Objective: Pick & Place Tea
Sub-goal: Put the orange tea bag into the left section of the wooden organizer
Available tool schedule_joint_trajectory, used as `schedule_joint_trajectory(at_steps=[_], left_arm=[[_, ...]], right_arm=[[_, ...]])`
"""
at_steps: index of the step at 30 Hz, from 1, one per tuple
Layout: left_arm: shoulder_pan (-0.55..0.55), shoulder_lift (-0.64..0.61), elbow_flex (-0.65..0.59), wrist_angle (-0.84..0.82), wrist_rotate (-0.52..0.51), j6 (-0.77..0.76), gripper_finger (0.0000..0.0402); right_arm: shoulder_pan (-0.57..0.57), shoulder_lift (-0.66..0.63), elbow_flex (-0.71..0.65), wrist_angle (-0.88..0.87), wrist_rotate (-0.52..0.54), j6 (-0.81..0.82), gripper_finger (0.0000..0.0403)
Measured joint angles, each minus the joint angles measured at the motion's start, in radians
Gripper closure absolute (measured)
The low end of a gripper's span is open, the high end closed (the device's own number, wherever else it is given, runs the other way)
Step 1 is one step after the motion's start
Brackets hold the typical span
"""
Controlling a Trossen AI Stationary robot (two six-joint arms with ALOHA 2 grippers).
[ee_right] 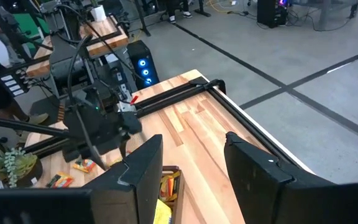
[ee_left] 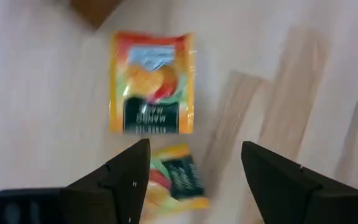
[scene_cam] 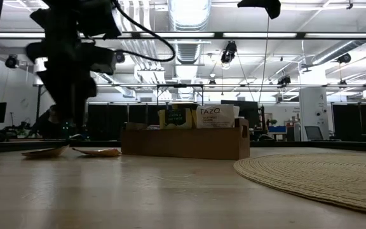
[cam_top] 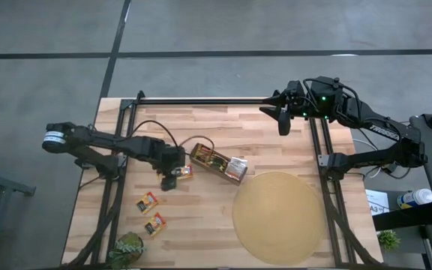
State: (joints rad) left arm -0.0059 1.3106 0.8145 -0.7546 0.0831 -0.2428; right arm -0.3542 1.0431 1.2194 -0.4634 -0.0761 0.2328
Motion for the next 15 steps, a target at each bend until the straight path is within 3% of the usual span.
schedule_joint_trajectory(at_steps=[3, 8, 15], left_arm=[[0.0, 0.032, 0.052, -0.064, 0.012, -0.291, 0.0156], [0.0, 0.106, 0.151, -0.275, 0.085, -0.64, 0.0156], [0.0, 0.206, 0.239, -0.292, 0.104, -0.737, 0.0156]], right_arm=[[0.0, 0.0, 0.0, 0.001, 0.0, 0.001, 0.0234], [0.0, 0.0, 0.0, 0.004, 0.0, 0.002, 0.0234], [0.0, 0.0, 0.0, 0.004, -0.003, -0.024, 0.0234]])
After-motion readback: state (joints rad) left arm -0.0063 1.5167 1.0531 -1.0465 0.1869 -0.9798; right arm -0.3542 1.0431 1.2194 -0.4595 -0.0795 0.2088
